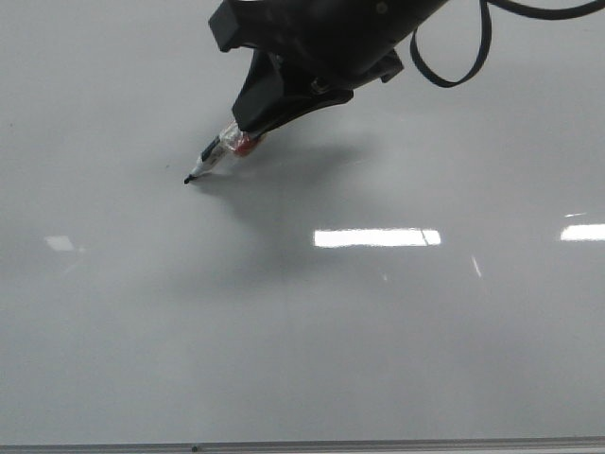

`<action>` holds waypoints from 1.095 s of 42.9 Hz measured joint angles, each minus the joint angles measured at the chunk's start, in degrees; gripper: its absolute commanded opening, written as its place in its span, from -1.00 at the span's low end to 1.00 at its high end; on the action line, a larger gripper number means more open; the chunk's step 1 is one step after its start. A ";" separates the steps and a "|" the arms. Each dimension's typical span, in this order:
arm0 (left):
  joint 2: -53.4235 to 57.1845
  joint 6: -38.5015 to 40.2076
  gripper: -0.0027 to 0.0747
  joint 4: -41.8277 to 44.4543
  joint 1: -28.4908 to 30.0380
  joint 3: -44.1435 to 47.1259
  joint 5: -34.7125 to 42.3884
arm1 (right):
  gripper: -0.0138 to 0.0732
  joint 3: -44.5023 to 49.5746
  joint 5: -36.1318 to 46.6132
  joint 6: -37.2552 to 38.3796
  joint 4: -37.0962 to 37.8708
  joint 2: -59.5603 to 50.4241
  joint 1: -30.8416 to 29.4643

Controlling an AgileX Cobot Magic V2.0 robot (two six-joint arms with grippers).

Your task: Write number 7 on whiteboard

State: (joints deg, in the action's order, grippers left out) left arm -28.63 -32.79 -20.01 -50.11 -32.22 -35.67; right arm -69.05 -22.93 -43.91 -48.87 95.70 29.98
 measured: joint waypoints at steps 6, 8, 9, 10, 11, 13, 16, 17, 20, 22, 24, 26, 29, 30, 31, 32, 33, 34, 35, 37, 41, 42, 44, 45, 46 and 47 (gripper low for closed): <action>0.00 0.00 -0.98 0.00 0.00 0.00 0.00 | -0.82 2.91 -2.20 0.00 -0.12 -2.59 -4.05; 0.00 0.00 -0.98 0.00 0.00 0.00 0.00 | -0.82 3.97 -2.81 0.00 -0.12 -3.68 -5.42; 0.00 0.00 -0.98 0.00 0.00 0.00 0.00 | -0.82 4.67 -3.16 0.00 -0.12 -4.13 -6.31; 0.00 0.00 -0.98 0.00 0.00 0.00 0.00 | -0.82 5.20 -3.31 0.00 -0.12 -4.74 -6.94; 0.00 0.00 -0.98 0.00 0.00 0.00 0.00 | -0.82 5.86 -3.61 0.00 -0.12 -5.15 -7.71; 0.00 0.00 -0.98 0.00 0.00 0.00 0.00 | -0.82 6.68 -3.99 -0.13 -0.12 -5.94 -8.67; 0.00 0.00 -0.98 0.00 0.00 0.00 0.23 | -0.82 7.60 -4.41 -0.80 -0.12 -6.49 -9.56; 0.00 0.00 -0.98 0.00 0.00 0.00 0.24 | -0.82 7.76 -4.41 -0.95 -0.12 -6.49 -9.55; 0.00 0.00 -0.98 0.00 0.00 0.00 0.81 | -0.82 7.86 -4.50 -1.50 -0.12 -6.49 -9.40; 0.00 0.00 -0.98 0.00 0.00 0.00 1.21 | -0.82 7.86 -4.50 -1.61 -0.12 -6.49 -9.10; 0.00 0.00 -0.98 0.00 0.00 0.00 1.54 | -0.82 7.86 -4.50 -1.61 0.01 -6.01 -8.37; 0.00 0.00 -0.98 0.00 0.00 0.00 1.69 | -0.82 7.86 -4.38 -1.70 0.21 -5.18 -7.48; 0.00 0.00 -0.98 0.00 0.00 0.00 1.68 | -0.82 7.86 -4.38 -1.70 0.35 -3.35 -6.05; 0.00 0.00 -0.98 0.00 0.00 0.00 1.68 | -0.82 7.86 -4.26 -1.70 0.35 -2.79 -5.62; 0.00 0.00 -0.98 0.00 0.00 0.00 1.68 | -0.82 7.86 -4.27 -1.70 0.35 -2.25 -5.08; 0.00 0.00 -0.98 0.00 0.00 0.00 1.68 | -0.82 7.89 -4.27 -1.70 0.35 -1.52 -4.68; 0.00 0.00 -0.98 0.00 0.00 0.00 1.72 | -0.82 7.89 -4.27 -1.70 0.35 -0.96 -4.19; 0.00 0.00 -0.98 0.00 0.00 0.00 1.72 | -0.82 7.89 -4.15 -1.70 0.35 -0.19 -3.69; 0.00 0.00 -0.98 0.00 0.00 0.00 1.72 | -0.82 7.89 -4.14 -1.70 0.35 0.41 -3.45; 0.00 0.00 -0.98 0.00 0.00 0.00 1.72 | -0.82 7.89 -4.05 -1.70 0.35 1.76 -2.50; 0.00 0.00 -0.98 0.00 0.00 0.00 1.81 | -0.82 7.99 -3.91 -1.70 0.35 3.94 -1.31; 0.00 0.00 -0.98 0.00 0.00 0.00 1.81 | -0.82 7.99 -3.91 -1.70 0.35 4.29 -1.14; 0.00 0.00 -0.98 0.00 0.00 0.00 1.81 | -0.82 8.10 -4.02 -1.70 0.35 4.74 -0.73; 0.00 0.00 -0.98 0.00 0.00 0.00 1.81 | -0.82 8.10 -4.16 -1.73 0.35 4.74 -0.61; 0.00 0.00 -0.98 0.00 0.00 0.00 1.81 | -0.82 8.10 -4.31 -1.99 0.35 4.74 -0.48; 0.00 0.00 -0.98 0.00 0.00 0.00 1.81 | -0.82 8.10 -4.49 -2.53 0.49 4.60 -0.34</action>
State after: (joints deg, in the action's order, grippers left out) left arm -28.63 -32.79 -20.01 -50.11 -32.22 -33.86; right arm -60.96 -27.43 -46.45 -48.39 100.30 29.63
